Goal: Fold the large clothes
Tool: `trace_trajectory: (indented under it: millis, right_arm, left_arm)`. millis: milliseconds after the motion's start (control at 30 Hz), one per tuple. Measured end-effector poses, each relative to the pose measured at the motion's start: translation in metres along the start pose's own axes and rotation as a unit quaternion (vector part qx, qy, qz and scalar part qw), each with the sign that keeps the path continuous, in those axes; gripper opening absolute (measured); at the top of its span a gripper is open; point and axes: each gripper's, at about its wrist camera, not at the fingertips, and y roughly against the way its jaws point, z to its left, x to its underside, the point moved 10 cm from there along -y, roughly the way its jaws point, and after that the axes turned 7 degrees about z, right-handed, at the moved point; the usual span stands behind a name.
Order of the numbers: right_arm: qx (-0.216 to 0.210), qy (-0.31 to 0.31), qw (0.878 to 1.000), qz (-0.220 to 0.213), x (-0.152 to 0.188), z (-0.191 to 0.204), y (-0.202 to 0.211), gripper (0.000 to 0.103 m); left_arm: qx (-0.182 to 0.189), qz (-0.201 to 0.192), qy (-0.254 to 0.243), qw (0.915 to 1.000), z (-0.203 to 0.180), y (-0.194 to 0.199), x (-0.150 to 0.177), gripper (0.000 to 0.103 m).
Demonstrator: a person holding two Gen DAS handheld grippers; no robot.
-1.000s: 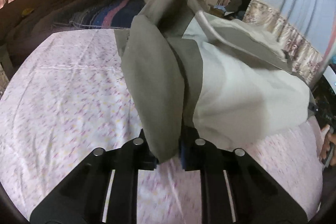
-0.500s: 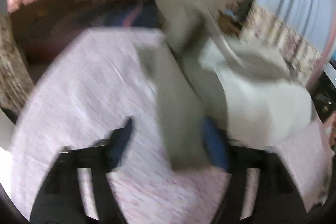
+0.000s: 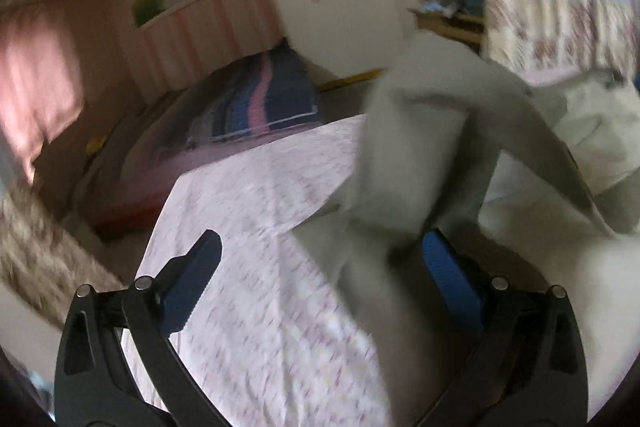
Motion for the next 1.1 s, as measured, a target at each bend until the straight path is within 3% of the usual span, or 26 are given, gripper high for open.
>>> trace_trajectory:
  millis: [167, 267, 333, 400, 433, 500, 700, 833, 867, 967, 1033, 1100]
  right_arm:
    - [-0.062, 0.002, 0.998, -0.014, -0.040, 0.015, -0.027, 0.084]
    - [-0.103, -0.012, 0.995, -0.016, -0.057, 0.022, -0.038, 0.086]
    - [-0.123, -0.019, 0.992, -0.012, -0.062, 0.026, -0.046, 0.080]
    - [-0.123, -0.029, 0.992, -0.019, -0.066, 0.026, -0.047, 0.033]
    - [-0.124, -0.033, 0.991, -0.026, -0.067, 0.025, -0.044, 0.023]
    - [-0.117, -0.043, 0.991, -0.052, -0.073, 0.021, -0.032, 0.015]
    - [-0.115, -0.089, 0.981, -0.126, -0.119, 0.005, 0.016, 0.014]
    - [-0.125, -0.147, 0.979, -0.068, -0.135, -0.006, -0.022, 0.015]
    - [-0.112, -0.149, 0.981, -0.046, -0.133, -0.008, -0.041, 0.017]
    - [-0.069, -0.151, 0.986, 0.017, -0.114, -0.011, -0.091, 0.023]
    - [-0.044, -0.148, 0.987, 0.038, -0.100, -0.015, -0.108, 0.033]
    - [-0.028, -0.152, 0.987, 0.043, -0.093, -0.023, -0.106, 0.056]
  left_arm:
    - [0.004, -0.015, -0.060, 0.9981, -0.025, -0.017, -0.038, 0.100]
    - [0.028, -0.020, -0.055, 0.9979, -0.032, -0.024, -0.059, 0.100]
    - [0.068, -0.018, -0.034, 0.9969, -0.034, -0.030, -0.068, 0.096]
    - [0.110, 0.015, -0.019, 0.9936, -0.039, -0.044, -0.067, 0.032]
    - [0.124, 0.038, -0.005, 0.9915, -0.038, -0.053, -0.062, 0.001]
    - [0.127, 0.036, 0.022, 0.9911, -0.029, -0.055, -0.059, 0.000]
    - [0.131, 0.013, 0.125, 0.9835, 0.020, -0.019, -0.071, 0.001]
    - [0.096, 0.056, 0.151, 0.9822, 0.043, -0.038, -0.072, 0.007]
    - [0.087, 0.082, 0.153, 0.9810, 0.044, -0.056, -0.067, 0.010]
    - [0.048, 0.111, 0.156, 0.9803, 0.047, -0.092, -0.057, 0.012]
    - [0.025, 0.134, 0.149, 0.9794, 0.046, -0.113, -0.045, 0.015]
    - [0.004, 0.141, 0.137, 0.9804, 0.048, -0.121, -0.036, 0.025]
